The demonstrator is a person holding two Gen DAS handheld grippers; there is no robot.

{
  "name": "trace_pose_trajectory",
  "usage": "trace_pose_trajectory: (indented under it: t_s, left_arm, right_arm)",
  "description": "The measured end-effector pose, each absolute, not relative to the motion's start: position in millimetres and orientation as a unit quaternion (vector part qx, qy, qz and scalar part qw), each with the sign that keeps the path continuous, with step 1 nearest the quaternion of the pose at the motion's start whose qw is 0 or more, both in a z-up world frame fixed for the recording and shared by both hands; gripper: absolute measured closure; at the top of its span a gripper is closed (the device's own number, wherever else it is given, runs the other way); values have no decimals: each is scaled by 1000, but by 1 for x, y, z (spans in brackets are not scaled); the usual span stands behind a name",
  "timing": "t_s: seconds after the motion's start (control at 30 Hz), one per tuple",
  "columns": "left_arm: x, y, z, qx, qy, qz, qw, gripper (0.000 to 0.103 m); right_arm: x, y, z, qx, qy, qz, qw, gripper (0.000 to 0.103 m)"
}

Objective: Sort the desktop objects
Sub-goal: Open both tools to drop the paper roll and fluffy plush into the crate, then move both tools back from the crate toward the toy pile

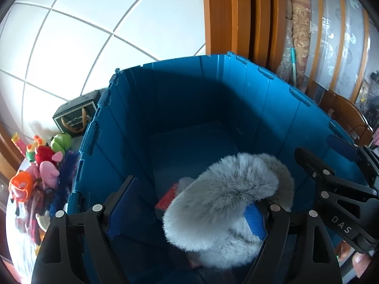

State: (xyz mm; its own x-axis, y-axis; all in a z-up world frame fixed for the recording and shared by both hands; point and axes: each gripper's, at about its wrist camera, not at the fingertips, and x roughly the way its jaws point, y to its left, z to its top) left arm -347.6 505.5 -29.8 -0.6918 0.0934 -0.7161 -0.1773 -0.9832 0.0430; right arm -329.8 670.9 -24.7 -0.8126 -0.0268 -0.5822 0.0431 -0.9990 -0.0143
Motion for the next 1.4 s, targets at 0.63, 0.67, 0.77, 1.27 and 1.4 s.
trace_pose_trajectory:
  t_s: [0.63, 0.67, 0.77, 1.27, 1.4]
  left_arm:
    - [-362, 491, -43, -494, 4, 864, 97, 17]
    - [-361, 491, -44, -494, 5, 864, 96, 17]
    - [-358, 491, -44, -490, 5, 867, 94, 17]
    - [-329, 486, -22, -448, 13, 888, 101, 17]
    - [-321, 484, -19, -441, 15, 892, 98, 17]
  right_arm:
    - [-326, 678, -22, 308, 3, -951, 5, 23]
    - [-325, 677, -22, 308, 3, -951, 6, 23]
    - [-322, 674, -23, 308, 4, -951, 8, 23]
    - [-299, 664, -12, 299, 11, -954, 6, 2]
    - [-292, 662, -8, 295, 12, -955, 4, 2]
